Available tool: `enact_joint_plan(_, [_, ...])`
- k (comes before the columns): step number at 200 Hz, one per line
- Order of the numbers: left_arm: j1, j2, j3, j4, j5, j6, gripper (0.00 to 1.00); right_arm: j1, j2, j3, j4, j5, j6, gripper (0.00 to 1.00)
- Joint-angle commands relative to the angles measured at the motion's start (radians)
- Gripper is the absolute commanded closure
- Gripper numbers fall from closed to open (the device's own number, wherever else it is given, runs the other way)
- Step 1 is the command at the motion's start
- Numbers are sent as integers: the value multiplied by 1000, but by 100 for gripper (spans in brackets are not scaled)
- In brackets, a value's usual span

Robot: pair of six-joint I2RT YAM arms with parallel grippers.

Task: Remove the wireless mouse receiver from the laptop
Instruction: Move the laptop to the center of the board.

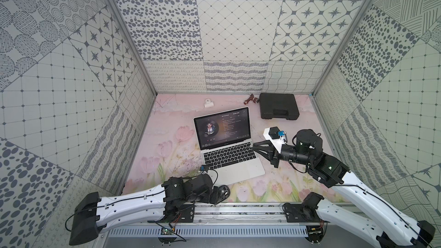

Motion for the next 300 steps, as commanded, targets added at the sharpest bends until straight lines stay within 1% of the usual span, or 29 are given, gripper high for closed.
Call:
enact_joint_plan(1, [44, 46, -29, 120, -40, -42, 0, 4, -23, -7, 51, -19, 12, 94])
enact_joint_plan(12, [69, 70, -34, 176, -12, -31, 0, 4, -23, -9, 52, -20, 11, 94])
enact_joint_plan(58, [184, 190, 11, 304, 90, 48, 1, 4, -19, -24, 77, -31, 17, 94])
enact_joint_plan(95, [287, 335, 39, 439, 181, 115, 1, 4, -12, -24, 80, -26, 18, 94])
enact_joint_plan(124, [378, 461, 85, 512, 251, 194, 0, 4, -16, -22, 73, -22, 22, 94])
enact_joint_plan(173, [562, 604, 205, 542, 348, 341, 0, 4, -42, -35, 60, -8, 35, 94])
enact_joint_plan(188, [597, 666, 256, 545, 378, 378, 0, 4, -50, -39, 58, -2, 37, 94])
enact_joint_plan(214, [635, 770, 317, 575, 400, 422, 0, 4, -61, -40, 56, 3, 39, 94])
enact_joint_plan(243, [642, 848, 334, 615, 395, 454, 0, 4, -82, -45, 49, 20, 35, 94])
enact_joint_plan(264, [647, 870, 344, 613, 345, 493, 1, 3, -88, -48, 47, 24, 33, 94])
enact_joint_plan(277, [658, 879, 360, 593, 339, 511, 1, 2, -84, -48, 48, 20, 33, 94])
enact_joint_plan(300, [661, 834, 348, 522, 284, 533, 0, 2, -83, -45, 42, 17, 33, 94])
